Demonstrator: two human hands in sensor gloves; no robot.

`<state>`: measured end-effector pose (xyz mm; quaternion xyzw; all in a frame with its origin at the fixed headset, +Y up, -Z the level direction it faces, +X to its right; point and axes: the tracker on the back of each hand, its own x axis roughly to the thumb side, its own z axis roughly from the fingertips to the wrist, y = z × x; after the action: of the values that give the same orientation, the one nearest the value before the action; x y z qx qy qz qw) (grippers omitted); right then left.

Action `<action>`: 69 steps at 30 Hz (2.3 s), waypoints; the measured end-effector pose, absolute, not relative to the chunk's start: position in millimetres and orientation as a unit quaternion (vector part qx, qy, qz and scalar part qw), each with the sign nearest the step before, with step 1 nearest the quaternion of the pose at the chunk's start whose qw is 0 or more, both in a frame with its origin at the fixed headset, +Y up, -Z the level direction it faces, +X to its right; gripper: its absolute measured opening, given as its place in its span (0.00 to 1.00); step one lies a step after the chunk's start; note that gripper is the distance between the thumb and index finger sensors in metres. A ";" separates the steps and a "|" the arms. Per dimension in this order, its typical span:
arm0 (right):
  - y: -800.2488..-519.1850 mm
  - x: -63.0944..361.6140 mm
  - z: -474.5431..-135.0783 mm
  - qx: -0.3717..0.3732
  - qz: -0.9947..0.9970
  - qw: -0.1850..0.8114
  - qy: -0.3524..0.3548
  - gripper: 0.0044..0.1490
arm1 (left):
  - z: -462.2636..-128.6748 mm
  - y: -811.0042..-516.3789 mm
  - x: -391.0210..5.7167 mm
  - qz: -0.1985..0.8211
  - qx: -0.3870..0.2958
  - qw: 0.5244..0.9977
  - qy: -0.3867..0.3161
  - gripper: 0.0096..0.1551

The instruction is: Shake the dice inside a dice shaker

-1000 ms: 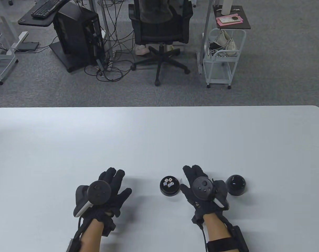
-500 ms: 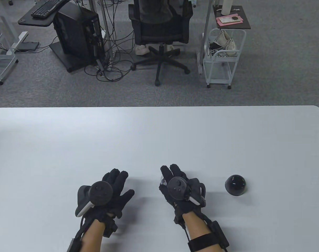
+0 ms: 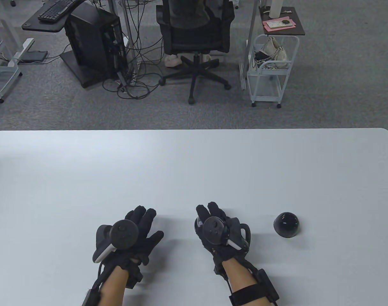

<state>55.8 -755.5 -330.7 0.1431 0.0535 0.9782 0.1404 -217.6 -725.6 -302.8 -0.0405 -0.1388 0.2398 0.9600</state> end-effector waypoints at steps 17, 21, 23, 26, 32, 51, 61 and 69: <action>-711.1 134.8 -326.3 0.097 0.985 0.142 0.008 0.46 | -303.3 -725.1 -216.9 0.248 -0.039 0.957 -0.145 0.46; -715.9 189.7 -324.2 0.010 0.991 0.131 -0.007 0.47 | -303.6 -725.9 -215.8 0.247 -0.040 0.957 -0.144 0.45; -723.4 211.9 -324.0 -0.036 0.990 0.134 0.006 0.48 | -303.7 -726.2 -215.7 0.246 -0.039 0.958 -0.145 0.46; -731.5 237.4 -325.2 -0.099 0.984 0.136 0.052 0.52 | -303.6 -727.1 -215.2 0.244 -0.039 0.958 -0.144 0.46; -749.7 251.4 -330.1 -0.123 0.973 0.174 0.088 0.56 | -303.6 -729.9 -212.7 0.237 -0.045 0.960 -0.144 0.46; -722.2 205.1 -324.5 0.001 0.982 0.180 -0.057 0.56 | -304.2 -731.2 -212.0 0.244 -0.044 0.957 -0.147 0.45; -704.6 89.9 -324.7 0.146 0.961 0.221 -0.081 0.48 | -303.9 -731.0 -213.4 0.254 -0.038 0.954 -0.153 0.45; -749.4 62.3 -338.0 0.140 0.977 0.161 0.030 0.47 | -303.8 -731.8 -213.5 0.256 -0.038 0.953 -0.155 0.45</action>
<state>62.3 -749.4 -338.0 0.1400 0.0303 0.9765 0.1609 -213.5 -731.8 -303.8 -0.0378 -0.1553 0.2561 0.9533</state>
